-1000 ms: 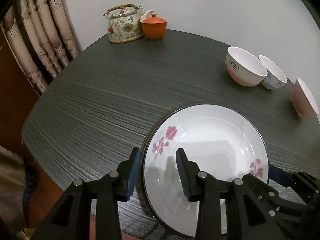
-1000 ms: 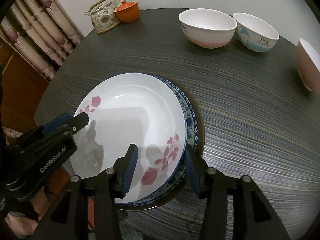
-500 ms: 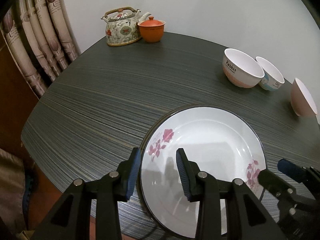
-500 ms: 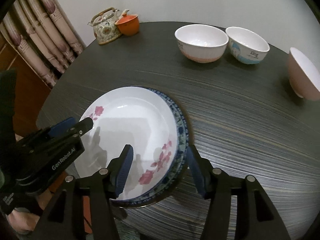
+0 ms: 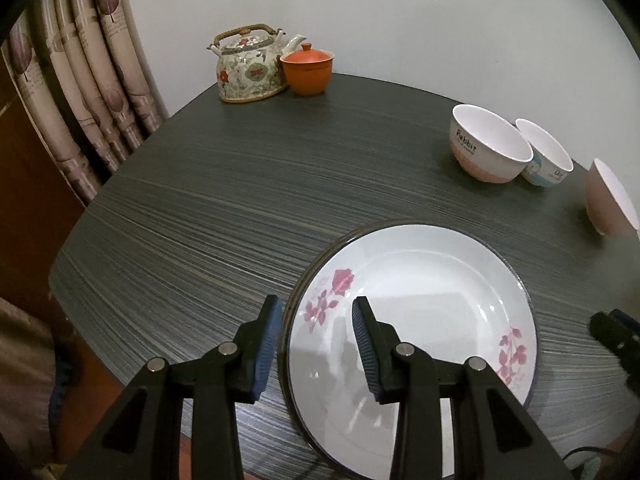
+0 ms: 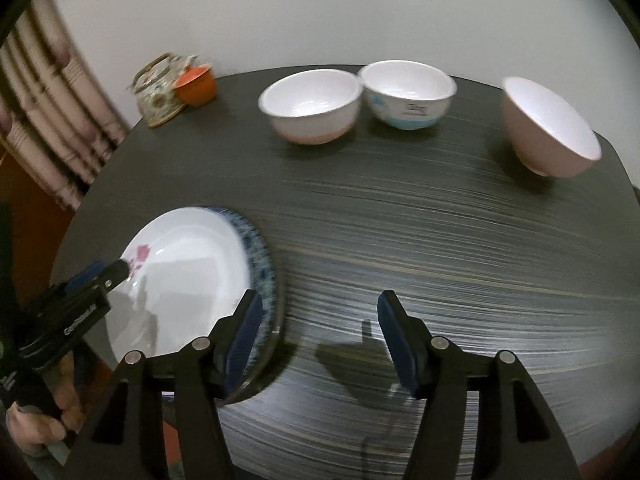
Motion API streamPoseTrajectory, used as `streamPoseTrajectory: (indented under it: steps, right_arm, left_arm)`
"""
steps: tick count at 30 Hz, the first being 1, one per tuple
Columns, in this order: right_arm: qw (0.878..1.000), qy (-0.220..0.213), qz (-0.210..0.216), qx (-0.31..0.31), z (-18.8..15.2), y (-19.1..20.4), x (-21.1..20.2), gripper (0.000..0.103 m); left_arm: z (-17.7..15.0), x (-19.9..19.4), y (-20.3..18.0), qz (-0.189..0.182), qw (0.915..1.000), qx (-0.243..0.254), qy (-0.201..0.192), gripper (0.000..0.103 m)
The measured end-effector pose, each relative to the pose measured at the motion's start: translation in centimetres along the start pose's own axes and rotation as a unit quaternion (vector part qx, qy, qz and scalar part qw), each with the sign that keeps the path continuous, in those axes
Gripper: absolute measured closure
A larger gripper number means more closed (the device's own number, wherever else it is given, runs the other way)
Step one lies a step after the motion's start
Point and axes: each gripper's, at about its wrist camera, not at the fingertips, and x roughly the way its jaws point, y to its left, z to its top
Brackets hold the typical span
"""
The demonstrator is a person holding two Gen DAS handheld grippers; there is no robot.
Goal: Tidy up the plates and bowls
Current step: 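Move both tools toward the large pink bowl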
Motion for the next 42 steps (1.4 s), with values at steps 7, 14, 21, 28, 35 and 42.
streamPoseTrajectory:
  steps: [7, 14, 21, 28, 35, 42]
  right_arm:
    - [0.999, -0.004, -0.013, 0.033, -0.3, -3.9, -0.6, 0.045]
    - [0.997, -0.003, -0.026, 0.078, -0.5, -8.5, -0.9, 0.045]
    - [0.994, 0.004, -0.046, 0.096, -0.7, -13.4, -1.4, 0.045]
    - [0.990, 0.000, -0.048, 0.130, 0.7, -19.0, -2.5, 0.045]
    - [0.986, -0.026, -0.056, 0.155, 4.1, -23.6, -4.1, 0.042]
    - [0.983, -0.043, -0.053, 0.172, 8.0, -27.0, -4.4, 0.041]
  left_arm:
    - [0.0, -0.3, -0.8, 0.014, 0.9997, 0.020, 0.000, 0.066]
    - [1.1, -1.7, -3.4, 0.009, 0.9993, 0.036, -0.007, 0.066]
    - [3.1, -2.7, -8.6, -0.028, 0.9973, 0.068, -0.001, 0.066]
    - [5.1, -2.8, -16.7, -0.082, 0.9880, 0.131, 0.008, 0.066]
    - [9.1, -2.5, -24.4, -0.139, 0.9772, 0.159, 0.023, 0.053]
    - [12.9, -1.1, -30.9, -0.193, 0.9668, 0.160, 0.048, 0.052]
